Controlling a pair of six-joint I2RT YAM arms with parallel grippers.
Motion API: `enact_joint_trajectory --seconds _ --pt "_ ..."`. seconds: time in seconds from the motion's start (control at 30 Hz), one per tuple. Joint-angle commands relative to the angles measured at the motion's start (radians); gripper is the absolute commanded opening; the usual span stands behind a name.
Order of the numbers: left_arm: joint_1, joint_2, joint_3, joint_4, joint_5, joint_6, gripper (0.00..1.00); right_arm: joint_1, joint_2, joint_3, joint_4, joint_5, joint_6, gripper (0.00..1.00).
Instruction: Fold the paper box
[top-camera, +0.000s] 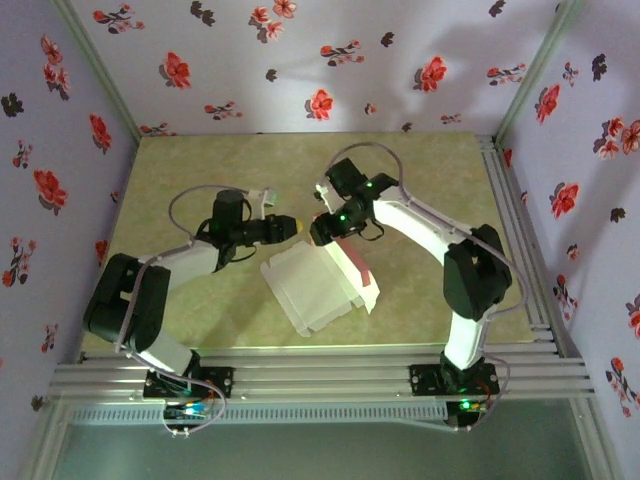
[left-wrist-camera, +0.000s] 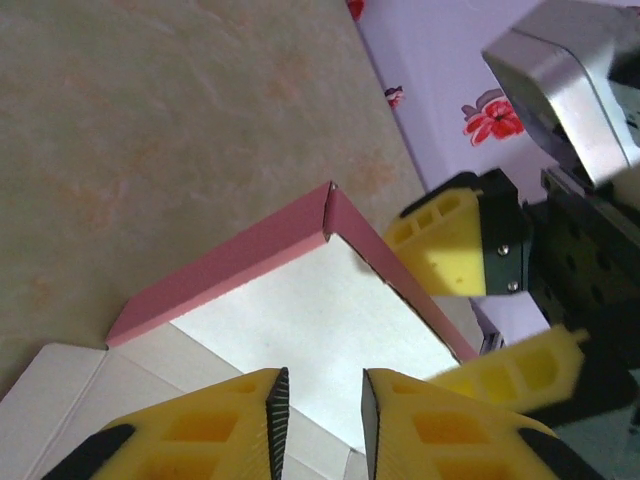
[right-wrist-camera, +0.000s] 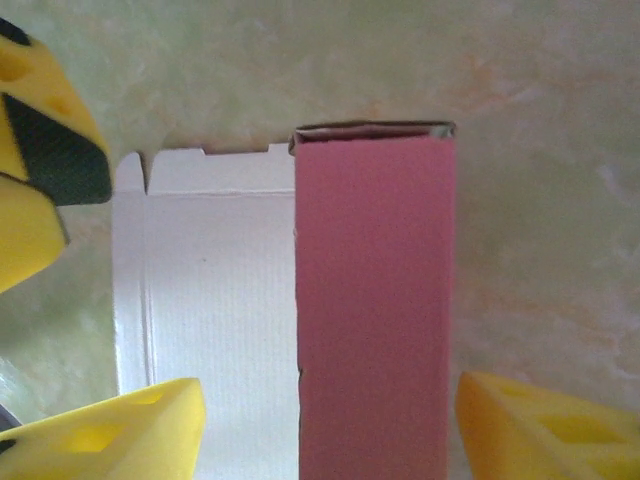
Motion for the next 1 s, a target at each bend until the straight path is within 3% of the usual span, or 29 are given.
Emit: enact_joint_trajectory --seconds 0.0,0.2,0.37,0.97 --pt "0.008 0.017 0.053 0.05 0.008 -0.045 0.31 -0.007 -0.069 -0.057 0.105 -0.008 0.125 0.71" --pt "0.009 0.028 0.101 -0.059 -0.018 0.005 0.35 -0.002 -0.132 -0.139 0.209 0.004 0.218 0.75" --pt "0.007 0.033 0.193 -0.236 -0.031 0.107 0.37 0.003 -0.171 -0.164 0.18 -0.022 0.167 0.75" --pt "-0.009 0.079 0.324 -0.458 -0.068 0.226 0.4 -0.029 -0.285 -0.286 0.258 0.016 0.281 0.73"
